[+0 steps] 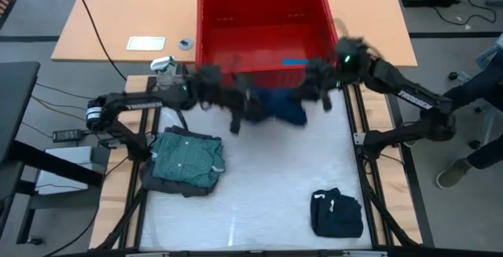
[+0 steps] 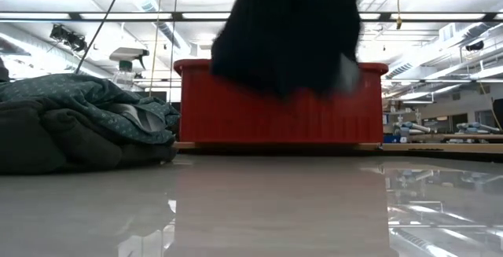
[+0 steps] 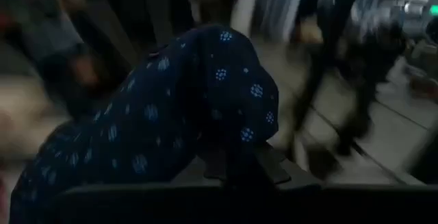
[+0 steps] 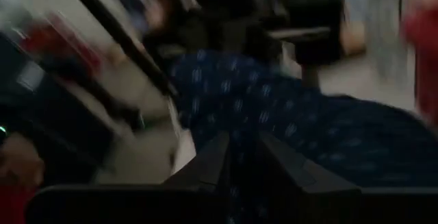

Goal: Fold Laundry from Bin
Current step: Put the blue polo shirt on the table, then adjust the red organizer bin on the table

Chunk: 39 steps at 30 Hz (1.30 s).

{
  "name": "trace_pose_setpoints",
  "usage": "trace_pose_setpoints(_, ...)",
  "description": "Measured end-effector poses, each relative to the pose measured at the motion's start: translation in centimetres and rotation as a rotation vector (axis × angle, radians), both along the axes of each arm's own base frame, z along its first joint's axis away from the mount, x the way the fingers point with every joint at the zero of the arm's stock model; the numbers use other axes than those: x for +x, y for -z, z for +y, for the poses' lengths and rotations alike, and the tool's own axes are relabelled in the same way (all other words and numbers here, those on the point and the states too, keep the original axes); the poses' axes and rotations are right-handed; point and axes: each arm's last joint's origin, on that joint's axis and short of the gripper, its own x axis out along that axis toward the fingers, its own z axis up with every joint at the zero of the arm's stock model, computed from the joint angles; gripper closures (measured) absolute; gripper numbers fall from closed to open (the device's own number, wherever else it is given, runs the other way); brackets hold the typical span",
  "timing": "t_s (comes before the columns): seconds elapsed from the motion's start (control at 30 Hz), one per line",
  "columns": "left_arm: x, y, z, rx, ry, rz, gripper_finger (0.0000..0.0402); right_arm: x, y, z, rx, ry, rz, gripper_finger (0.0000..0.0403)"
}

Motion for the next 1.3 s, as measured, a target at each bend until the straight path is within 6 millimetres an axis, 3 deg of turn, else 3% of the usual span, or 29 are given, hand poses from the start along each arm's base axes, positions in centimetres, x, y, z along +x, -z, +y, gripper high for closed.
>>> trace_pose_setpoints(0.13,2.3,5.6,-4.5,-0.212,-0.044,0.408,0.0348,0.0,3.6,3.0,0.014,0.025,0.291,0.0309)
trace_pose_setpoints(0.23,3.6,9.5,-7.6,-0.309,-0.041,0.625,0.0306,0.0,5.8,4.5,0.032,0.012,0.408,0.0295)
trace_pose_setpoints(0.33,4.1,10.9,-9.7,-0.341,-0.011,0.692,0.0262,0.0,7.3,5.2,0.047,-0.014,0.462,0.0282)
trace_pose_setpoints(0.43,4.3,10.8,-9.9,-0.351,-0.014,0.671,0.0226,-0.2,8.3,5.3,0.067,0.012,0.505,0.0274)
trace_pose_setpoints(0.67,3.3,8.7,-6.4,-0.456,-0.206,0.626,0.0198,-0.6,9.5,4.3,0.051,0.179,0.558,0.0273)
trace_pose_setpoints(0.8,2.8,9.2,-4.1,-0.48,-0.302,0.687,0.0197,-0.8,10.2,3.0,-0.016,0.308,0.581,0.0273)
trace_pose_setpoints(0.97,2.0,10.8,-0.4,-0.463,-0.417,0.798,0.0197,-0.6,11.0,0.5,-0.077,0.494,0.619,0.0273)
trace_pose_setpoints(1.3,-0.3,10.9,8.9,-0.435,-0.533,0.735,0.0196,0.0,13.5,-6.4,-0.105,0.661,0.671,0.0273)
